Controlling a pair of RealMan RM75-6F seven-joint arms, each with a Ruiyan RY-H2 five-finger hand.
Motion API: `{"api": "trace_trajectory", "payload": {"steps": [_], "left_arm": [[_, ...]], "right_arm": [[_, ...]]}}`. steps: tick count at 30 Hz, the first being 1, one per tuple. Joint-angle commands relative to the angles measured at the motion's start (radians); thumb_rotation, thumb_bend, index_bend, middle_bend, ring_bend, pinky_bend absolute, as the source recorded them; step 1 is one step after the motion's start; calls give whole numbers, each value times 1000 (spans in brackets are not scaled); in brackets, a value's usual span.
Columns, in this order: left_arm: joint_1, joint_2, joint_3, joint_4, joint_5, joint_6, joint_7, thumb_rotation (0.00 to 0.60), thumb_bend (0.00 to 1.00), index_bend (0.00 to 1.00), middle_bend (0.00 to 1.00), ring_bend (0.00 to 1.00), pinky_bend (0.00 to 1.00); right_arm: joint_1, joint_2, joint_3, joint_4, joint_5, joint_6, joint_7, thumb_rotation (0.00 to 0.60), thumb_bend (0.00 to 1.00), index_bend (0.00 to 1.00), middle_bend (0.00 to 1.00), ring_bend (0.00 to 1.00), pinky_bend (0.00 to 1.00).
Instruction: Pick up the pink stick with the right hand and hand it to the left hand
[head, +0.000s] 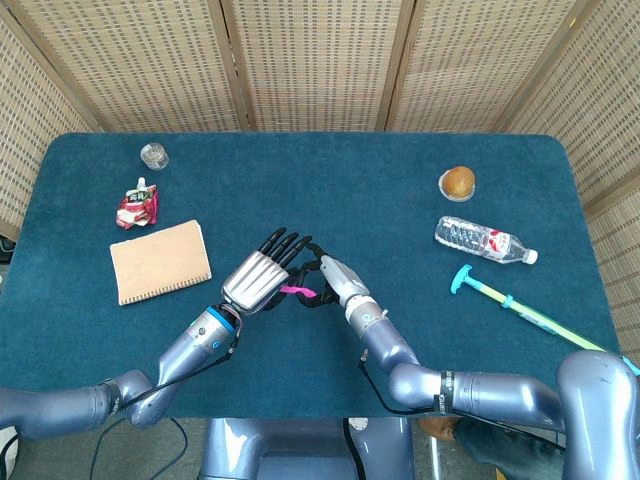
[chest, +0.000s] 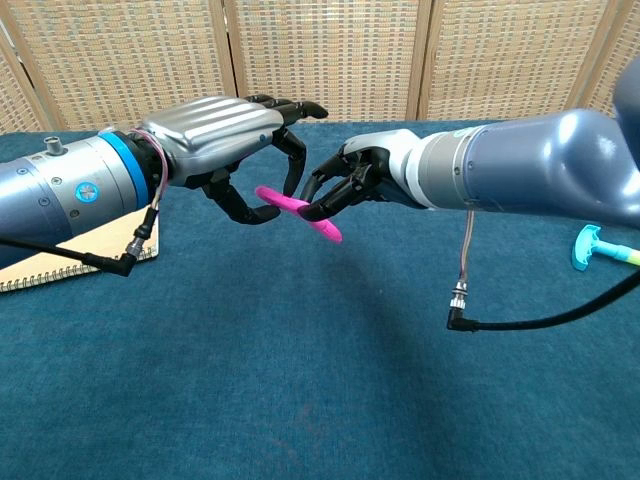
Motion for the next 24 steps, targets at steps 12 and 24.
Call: {"api": "trace_trajectory", "payload": {"steps": [12, 24], "left_arm": [[-7, -15, 1, 10, -2, 6, 3, 600, 481, 620, 0, 0, 0], [-8, -25, -3, 9, -6, 24, 24, 600, 485, 748, 0, 0, 0]], "right_arm": [[-3, 8, -7, -3, -5, -5, 11, 600, 720, 663, 70, 0, 0], [-8, 18, -9, -9, -11, -3, 21, 600, 720, 668, 70, 0, 0]]}}
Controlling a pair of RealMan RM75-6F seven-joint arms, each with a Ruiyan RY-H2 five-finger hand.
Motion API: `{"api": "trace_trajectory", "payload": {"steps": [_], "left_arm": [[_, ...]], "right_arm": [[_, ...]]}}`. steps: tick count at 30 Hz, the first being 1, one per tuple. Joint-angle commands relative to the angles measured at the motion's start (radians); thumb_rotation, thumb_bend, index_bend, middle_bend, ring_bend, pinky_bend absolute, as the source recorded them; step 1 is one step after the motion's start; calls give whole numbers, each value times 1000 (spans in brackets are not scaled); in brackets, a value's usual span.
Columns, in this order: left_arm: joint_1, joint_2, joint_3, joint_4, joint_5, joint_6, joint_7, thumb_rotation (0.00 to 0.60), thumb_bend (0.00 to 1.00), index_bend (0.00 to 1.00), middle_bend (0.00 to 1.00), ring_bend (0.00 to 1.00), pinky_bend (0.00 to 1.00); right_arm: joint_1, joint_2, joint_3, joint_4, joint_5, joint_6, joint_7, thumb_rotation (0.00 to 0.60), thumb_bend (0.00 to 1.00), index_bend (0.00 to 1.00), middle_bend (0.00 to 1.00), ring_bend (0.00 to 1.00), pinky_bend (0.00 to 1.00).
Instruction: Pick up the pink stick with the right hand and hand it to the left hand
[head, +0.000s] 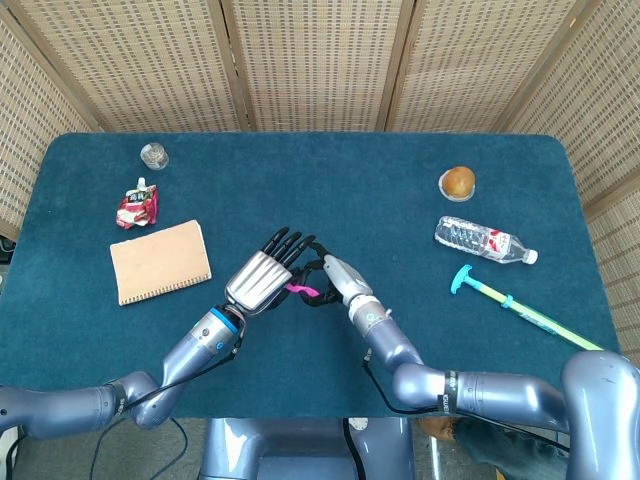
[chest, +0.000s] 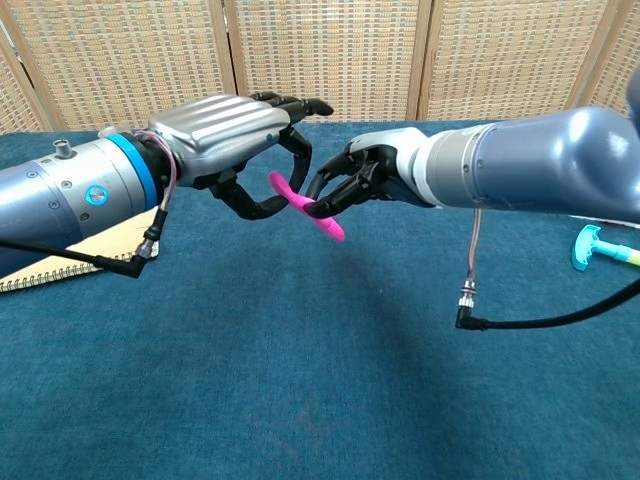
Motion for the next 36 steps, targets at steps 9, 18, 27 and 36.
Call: {"api": "trace_trajectory", "payload": {"steps": [9, 18, 27, 36], "left_arm": [[2, 8, -14, -16, -5, 20, 6, 600, 489, 762, 0, 0, 0], [5, 23, -22, -40, -2, 35, -10, 600, 489, 762, 0, 0, 0], [13, 55, -47, -78, 2, 65, -39, 600, 489, 762, 0, 0, 0], [35, 134, -106, -158, -1, 121, -104, 600, 489, 762, 0, 0, 0]], "right_arm": [[-12, 11, -6, 5, -7, -1, 11, 600, 720, 680, 73, 0, 0], [-29, 19, -17, 11, -12, -1, 23, 600, 720, 684, 73, 0, 0], [-41, 22, -32, 22, -13, 2, 24, 600, 719, 685, 73, 0, 0], [-57, 27, -43, 35, -9, 10, 23, 600, 720, 685, 74, 0, 0]]}}
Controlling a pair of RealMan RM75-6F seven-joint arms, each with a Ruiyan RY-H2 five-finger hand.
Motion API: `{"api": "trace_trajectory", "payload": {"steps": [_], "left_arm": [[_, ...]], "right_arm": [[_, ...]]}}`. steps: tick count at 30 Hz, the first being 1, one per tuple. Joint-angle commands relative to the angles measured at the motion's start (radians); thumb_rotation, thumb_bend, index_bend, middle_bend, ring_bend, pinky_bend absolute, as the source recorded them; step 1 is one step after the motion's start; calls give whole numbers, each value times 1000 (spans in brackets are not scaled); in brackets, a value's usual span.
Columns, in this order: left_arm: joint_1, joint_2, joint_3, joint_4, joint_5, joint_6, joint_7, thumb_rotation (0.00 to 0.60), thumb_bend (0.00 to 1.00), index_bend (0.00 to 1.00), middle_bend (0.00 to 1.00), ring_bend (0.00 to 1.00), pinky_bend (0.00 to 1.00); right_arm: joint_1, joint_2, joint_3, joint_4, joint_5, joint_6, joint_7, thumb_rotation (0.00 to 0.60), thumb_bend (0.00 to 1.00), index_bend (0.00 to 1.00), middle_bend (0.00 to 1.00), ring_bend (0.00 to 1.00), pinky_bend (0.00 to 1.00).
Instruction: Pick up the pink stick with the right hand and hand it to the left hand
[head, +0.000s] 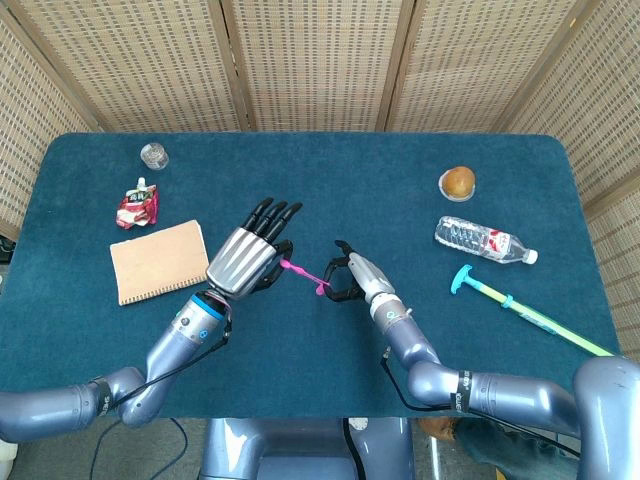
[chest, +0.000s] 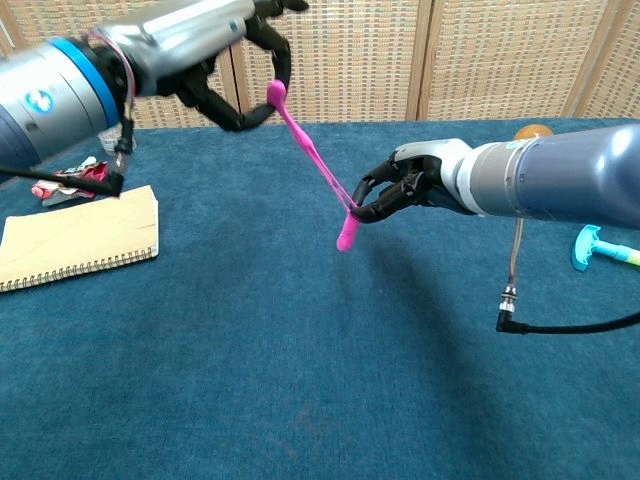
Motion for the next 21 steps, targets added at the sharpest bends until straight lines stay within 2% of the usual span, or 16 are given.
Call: {"api": "trace_trajectory", "payload": {"steps": [1, 12, 21], "left_arm": [[14, 41, -31, -36, -5, 29, -30, 600, 488, 762, 0, 0, 0], [71, 206, -130, -105, -60, 99, -120, 600, 489, 762, 0, 0, 0], [112, 303, -158, -68, -118, 102, -186, 600, 489, 763, 0, 0, 0]], "right_arm": [[-5, 3, -1, 2, 1, 2, 1, 600, 720, 685, 74, 0, 0], [-23, 20, 0, -5, -2, 11, 0, 600, 720, 685, 74, 0, 0], [-30, 27, 0, -4, -3, 12, -5, 600, 720, 686, 74, 0, 0]]}}
